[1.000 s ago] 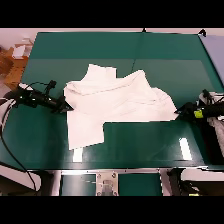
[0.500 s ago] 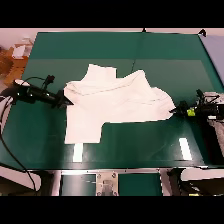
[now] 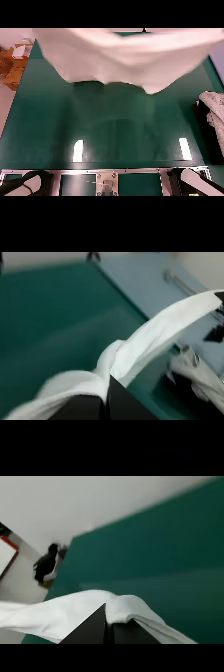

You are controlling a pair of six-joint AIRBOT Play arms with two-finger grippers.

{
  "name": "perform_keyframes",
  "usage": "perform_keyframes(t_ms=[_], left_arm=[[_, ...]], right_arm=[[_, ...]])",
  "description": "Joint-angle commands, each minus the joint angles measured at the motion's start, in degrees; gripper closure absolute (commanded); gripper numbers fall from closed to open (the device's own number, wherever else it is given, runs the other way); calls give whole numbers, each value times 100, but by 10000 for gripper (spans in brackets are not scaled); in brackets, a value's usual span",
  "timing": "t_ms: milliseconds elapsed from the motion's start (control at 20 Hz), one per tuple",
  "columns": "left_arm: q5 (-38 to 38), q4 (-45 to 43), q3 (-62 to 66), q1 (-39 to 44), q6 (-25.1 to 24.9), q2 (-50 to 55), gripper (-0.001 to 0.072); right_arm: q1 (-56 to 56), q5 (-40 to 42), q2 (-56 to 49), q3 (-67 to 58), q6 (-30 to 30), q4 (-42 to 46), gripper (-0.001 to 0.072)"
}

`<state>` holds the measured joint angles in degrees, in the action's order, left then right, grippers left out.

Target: Fold the shirts.

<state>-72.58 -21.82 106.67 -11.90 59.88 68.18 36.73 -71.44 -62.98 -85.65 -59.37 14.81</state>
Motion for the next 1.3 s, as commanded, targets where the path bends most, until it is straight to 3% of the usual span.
perform_keyframes(t_ms=[0,150,450,750,850,1050,1250], left_arm=[[1211,118,1480,0,-26,-1228,687],[1735,-494,1528,2,22,-2157,686],[890,-2522,1226,2,1580,-2485,686],[214,-2645,-1198,2,1655,-2184,686],[319,-2474,-2326,2,1436,-1888,686],[1434,-1591,-4286,7,13,-745,686],[2345,-920,-4266,7,-667,1172,686]], right_arm=[[442,787,1119,-1427,-223,-455,692],[1029,1475,1932,-1814,-282,-424,692],[1193,1432,2315,-1657,-664,280,692],[522,997,2267,901,-393,251,692],[-59,1397,2135,2146,-131,376,692],[-1043,2868,1097,4004,295,409,692],[-1335,3340,-1056,3733,439,319,692]])
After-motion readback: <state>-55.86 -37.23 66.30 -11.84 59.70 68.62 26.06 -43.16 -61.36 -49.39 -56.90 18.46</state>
